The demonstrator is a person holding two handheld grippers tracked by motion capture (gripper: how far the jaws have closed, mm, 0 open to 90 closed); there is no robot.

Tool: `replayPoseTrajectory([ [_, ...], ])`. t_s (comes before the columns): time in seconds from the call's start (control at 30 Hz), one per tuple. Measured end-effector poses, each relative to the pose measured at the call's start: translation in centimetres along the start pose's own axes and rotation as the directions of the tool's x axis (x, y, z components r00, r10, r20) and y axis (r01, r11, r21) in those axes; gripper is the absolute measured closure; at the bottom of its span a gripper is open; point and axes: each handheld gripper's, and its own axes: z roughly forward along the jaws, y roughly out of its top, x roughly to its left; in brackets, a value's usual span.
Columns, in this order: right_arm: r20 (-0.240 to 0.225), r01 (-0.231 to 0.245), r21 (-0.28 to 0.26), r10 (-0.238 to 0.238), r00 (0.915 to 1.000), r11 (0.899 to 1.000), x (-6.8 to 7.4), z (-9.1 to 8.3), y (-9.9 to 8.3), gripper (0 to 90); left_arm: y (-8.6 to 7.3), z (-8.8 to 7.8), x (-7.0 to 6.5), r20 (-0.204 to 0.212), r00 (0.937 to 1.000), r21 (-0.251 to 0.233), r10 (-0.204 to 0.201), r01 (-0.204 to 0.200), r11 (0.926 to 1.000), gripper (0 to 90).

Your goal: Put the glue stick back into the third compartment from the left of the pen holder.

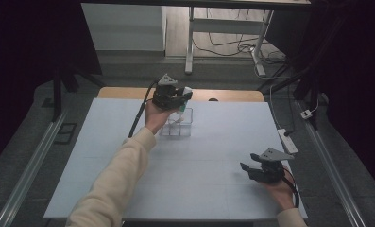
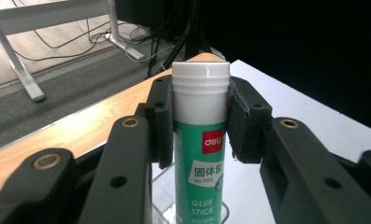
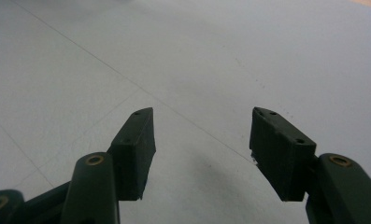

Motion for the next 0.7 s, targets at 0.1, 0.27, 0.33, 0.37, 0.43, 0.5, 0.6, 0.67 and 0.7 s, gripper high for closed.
replayPoseTrajectory([
  [0.1, -0.001, 0.0, 0.0, 0.0, 1.0, 1.0, 0.0, 0.0, 0.0, 39.8, 0.0, 0.7, -0.2, -0.002, 1.0, 0.004, 0.003, -0.003, 1.0, 64.5],
  [0.27, -0.003, -0.003, -0.006, 0.003, 1.0, 1.0, 0.0, -0.1, 0.0, 39.8, -0.3, 1.8, -0.2, 0.0, 1.0, 0.009, 0.0, 0.0, 1.0, 64.5],
  [0.33, -0.004, -0.002, -0.005, 0.002, 1.0, 1.0, 0.0, -0.1, 0.0, 39.8, -0.4, 2.2, -0.2, -0.001, 1.0, 0.013, 0.002, -0.002, 0.9999, 64.4],
  [0.37, -0.003, -0.001, -0.004, 0.001, 1.0, 1.0, 0.0, -0.1, 0.0, 39.8, -0.4, 2.3, -0.2, -0.004, 1.0, 0.014, 0.003, -0.003, 0.9999, 64.4],
  [0.43, -0.005, -0.001, -0.004, 0.001, 1.0, 1.0, 0.0, -0.1, 0.0, 39.8, -0.6, 2.6, -0.1, -0.003, 1.0, 0.019, -0.003, 0.003, 0.9998, 64.4],
  [0.5, -0.005, -0.002, -0.004, 0.002, 1.0, 1.0, -0.1, -0.1, 0.0, 39.8, -0.7, 2.7, 0.0, -0.006, 1.0, 0.025, -0.003, 0.003, 0.9997, 64.4],
  [0.6, -0.004, -0.001, 0.0, 0.001, 1.0, 1.0, -0.1, -0.1, -0.1, 39.8, -0.8, 2.8, 0.2, -0.001, 1.0, 0.034, -0.008, 0.008, 0.9994, 64.4],
  [0.67, -0.006, 0.0, 0.002, 0.0, 1.0, 1.0, -0.1, 0.0, -0.1, 39.7, -0.9, 2.8, 0.3, -0.002, 1.0, 0.036, -0.008, 0.008, 0.9993, 64.4],
  [0.7, -0.006, 0.0, 0.002, 0.0, 1.0, 1.0, -0.1, 0.0, -0.1, 39.8, -1.0, 2.8, 0.3, -0.004, 1.0, 0.046, -0.003, 0.003, 0.9989, 64.4],
])
